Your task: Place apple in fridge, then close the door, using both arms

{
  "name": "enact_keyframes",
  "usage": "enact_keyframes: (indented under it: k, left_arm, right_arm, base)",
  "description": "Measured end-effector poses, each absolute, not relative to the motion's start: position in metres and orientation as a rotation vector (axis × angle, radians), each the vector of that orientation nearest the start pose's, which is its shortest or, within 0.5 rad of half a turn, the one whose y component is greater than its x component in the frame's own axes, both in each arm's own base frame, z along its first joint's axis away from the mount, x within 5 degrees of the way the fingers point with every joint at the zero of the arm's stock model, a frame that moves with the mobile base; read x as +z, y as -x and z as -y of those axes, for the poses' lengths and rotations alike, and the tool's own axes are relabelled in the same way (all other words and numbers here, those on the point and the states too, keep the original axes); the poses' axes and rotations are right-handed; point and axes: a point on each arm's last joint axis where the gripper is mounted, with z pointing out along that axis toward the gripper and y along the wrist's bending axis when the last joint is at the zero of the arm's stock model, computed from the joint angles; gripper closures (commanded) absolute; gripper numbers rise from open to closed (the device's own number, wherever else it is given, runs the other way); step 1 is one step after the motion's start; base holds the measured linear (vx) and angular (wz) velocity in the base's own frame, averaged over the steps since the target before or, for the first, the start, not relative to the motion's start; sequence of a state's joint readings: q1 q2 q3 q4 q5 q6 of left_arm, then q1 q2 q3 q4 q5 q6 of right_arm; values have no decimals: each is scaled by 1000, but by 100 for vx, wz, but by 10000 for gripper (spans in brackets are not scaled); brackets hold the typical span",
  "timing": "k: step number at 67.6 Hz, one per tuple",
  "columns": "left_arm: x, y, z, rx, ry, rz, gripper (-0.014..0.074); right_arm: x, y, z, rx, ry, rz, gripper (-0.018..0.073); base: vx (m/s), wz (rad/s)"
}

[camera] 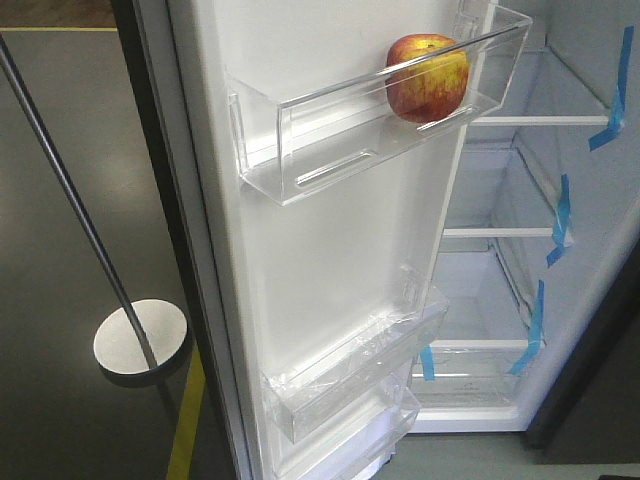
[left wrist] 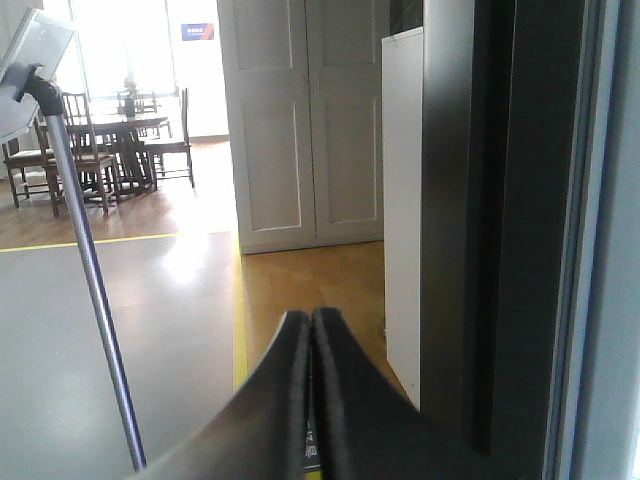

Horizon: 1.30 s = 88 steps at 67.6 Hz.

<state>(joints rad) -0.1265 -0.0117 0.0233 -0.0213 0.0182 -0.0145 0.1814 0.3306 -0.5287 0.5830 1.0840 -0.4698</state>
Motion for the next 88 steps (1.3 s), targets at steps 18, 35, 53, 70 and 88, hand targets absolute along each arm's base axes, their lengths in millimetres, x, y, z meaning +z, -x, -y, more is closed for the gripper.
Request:
enact_keyframes:
  k: [18, 35, 53, 70, 88]
  left_arm:
    - [204, -56, 7, -132, -67, -1513, 603]
    - [207, -56, 7, -237, 30, -1485, 603]
    - [255, -45, 6, -301, 75, -1404, 603]
    - [303, -55, 6, -183, 6, -1681, 603]
    - [326, -109, 12, -80, -83, -2079, 603]
  right_arm:
    - [284, -29, -51, 591, 659, -2173, -17]
    - [284, -28, -51, 592, 660, -2173, -17]
    - [284, -28, -51, 592, 661, -2174, -17]
    - [284, -28, -51, 592, 661, -2174, -17]
    - [284, -28, -51, 592, 661, -2174, -17]
  base:
    - [0, 0]
    - [0, 0]
    - [0, 0]
    - [0, 0]
    - [0, 0]
